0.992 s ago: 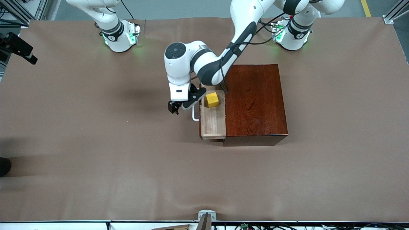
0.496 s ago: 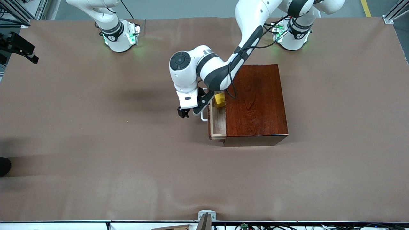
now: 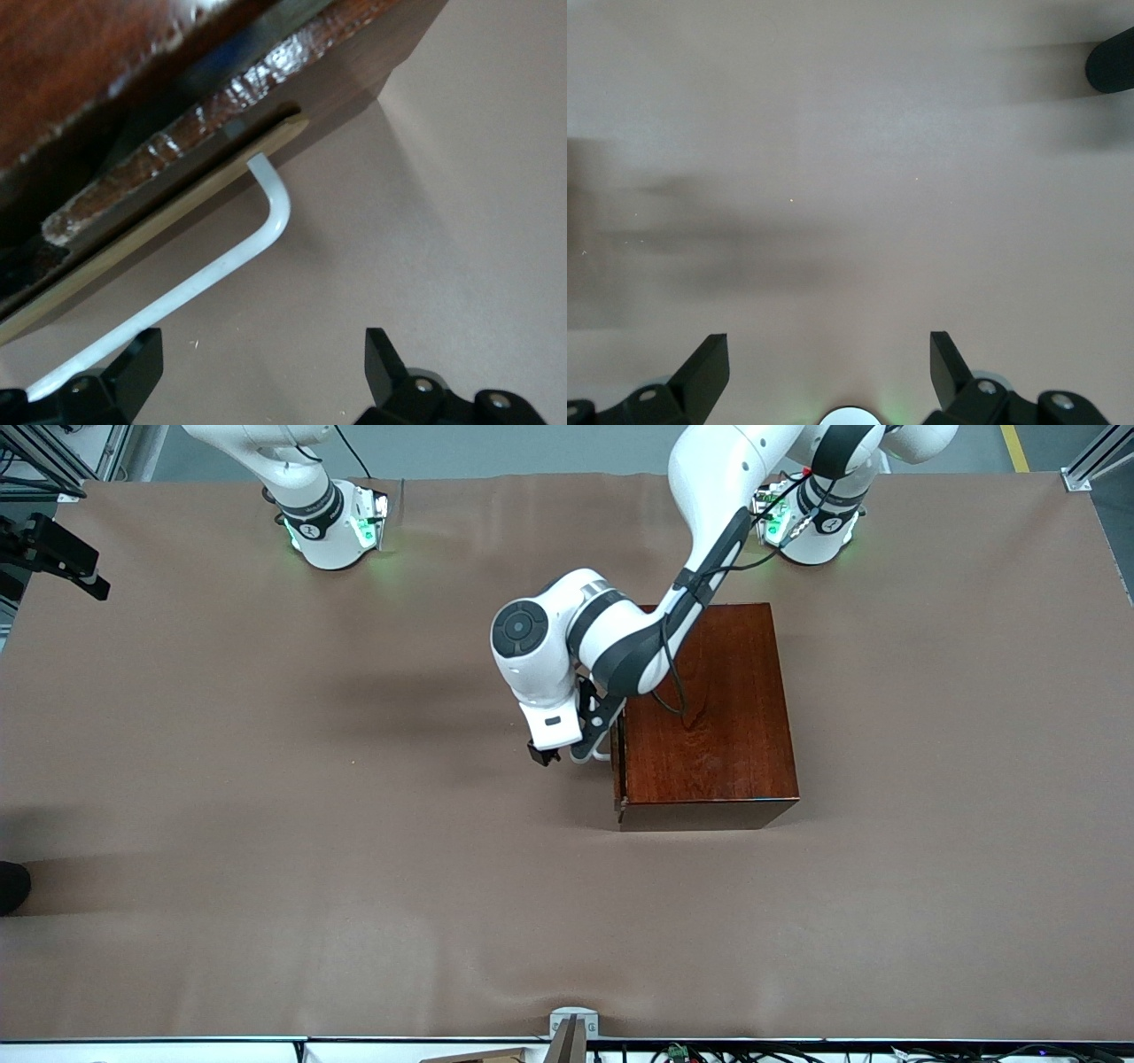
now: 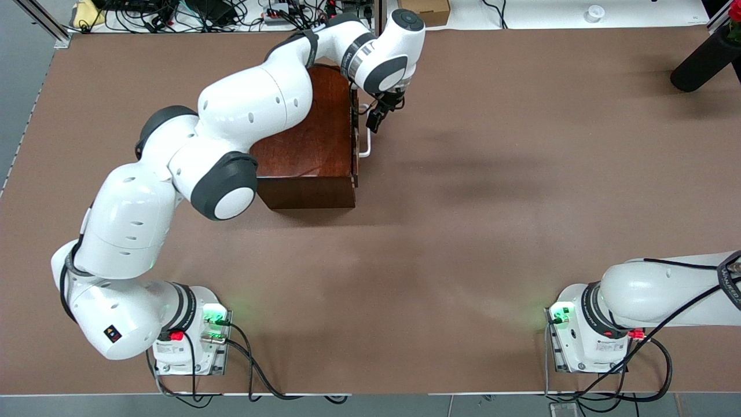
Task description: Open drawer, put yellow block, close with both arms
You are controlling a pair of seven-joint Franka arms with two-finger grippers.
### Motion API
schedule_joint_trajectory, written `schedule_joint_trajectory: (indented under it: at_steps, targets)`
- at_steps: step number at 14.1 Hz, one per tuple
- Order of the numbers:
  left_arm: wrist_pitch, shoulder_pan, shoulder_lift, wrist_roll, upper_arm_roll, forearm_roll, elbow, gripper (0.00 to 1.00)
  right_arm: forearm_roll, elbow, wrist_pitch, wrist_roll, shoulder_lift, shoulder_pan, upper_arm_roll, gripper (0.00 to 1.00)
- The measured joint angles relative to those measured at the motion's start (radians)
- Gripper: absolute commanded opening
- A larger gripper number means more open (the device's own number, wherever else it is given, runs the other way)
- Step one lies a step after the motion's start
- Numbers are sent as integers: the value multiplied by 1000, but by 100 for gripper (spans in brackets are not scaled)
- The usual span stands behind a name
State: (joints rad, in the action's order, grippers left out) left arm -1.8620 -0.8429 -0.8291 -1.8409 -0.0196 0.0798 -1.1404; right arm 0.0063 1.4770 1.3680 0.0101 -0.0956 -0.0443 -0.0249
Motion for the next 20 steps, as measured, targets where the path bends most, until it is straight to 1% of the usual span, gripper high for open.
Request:
schedule_joint_trajectory:
  at_steps: [8,10,12,16,20]
  targets:
    - [43,12,15,5,0,4,2,100,0,1,-2,0,10,0,0,100]
    - [48,22,37,30,-5,12,6,100,0,1,-2,0,11,0,-1,100]
    - [80,62,105,107,-19,21,8,100,0,0,-2,0,11,0,-2,100]
    - [152,143,248,267,-21,21,4,100,0,0,-2,0,12,0,-4,100]
    - [249,236,363,489,-21,4,1,100,0,0,-2,0,16,0,-2,100]
